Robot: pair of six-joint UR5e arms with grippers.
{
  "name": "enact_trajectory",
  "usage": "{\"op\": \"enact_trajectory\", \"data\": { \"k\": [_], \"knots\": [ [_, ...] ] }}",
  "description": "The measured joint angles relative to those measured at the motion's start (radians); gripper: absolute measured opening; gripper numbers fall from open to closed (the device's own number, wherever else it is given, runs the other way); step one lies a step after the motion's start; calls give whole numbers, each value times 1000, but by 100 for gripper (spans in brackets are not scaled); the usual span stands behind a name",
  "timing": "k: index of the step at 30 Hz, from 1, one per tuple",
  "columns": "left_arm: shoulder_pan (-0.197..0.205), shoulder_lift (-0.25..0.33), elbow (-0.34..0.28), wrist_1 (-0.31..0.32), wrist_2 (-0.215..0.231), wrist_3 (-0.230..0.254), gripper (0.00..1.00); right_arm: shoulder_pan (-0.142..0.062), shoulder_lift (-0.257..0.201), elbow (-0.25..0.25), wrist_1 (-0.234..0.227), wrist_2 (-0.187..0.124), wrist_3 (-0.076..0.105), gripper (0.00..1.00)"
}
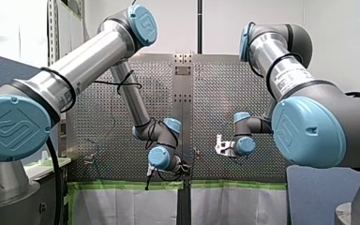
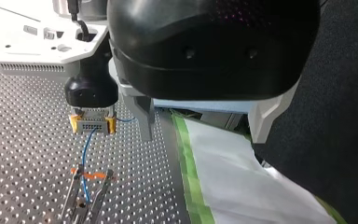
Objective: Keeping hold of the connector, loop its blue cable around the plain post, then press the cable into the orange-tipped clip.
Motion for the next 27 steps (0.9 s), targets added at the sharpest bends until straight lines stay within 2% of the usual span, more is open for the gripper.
{"op": "enact_trajectory", "data": {
  "k": [8, 15, 21, 27],
  "knots": [
    [3, 0, 0, -9, -70, 14, 100, 1, 0, 0, -1, 0, 0, 0],
    [-1, 0, 5, 35, -128, 73, 100, 1, 0, 0, -2, 0, 2, 0],
    [-7, -1, 41, 37, -95, 111, 100, 1, 0, 0, -2, 0, 2, 0],
    [-18, -1, 100, 24, -34, 73, 100, 1, 0, 0, -2, 0, 2, 0]
  ]
}}
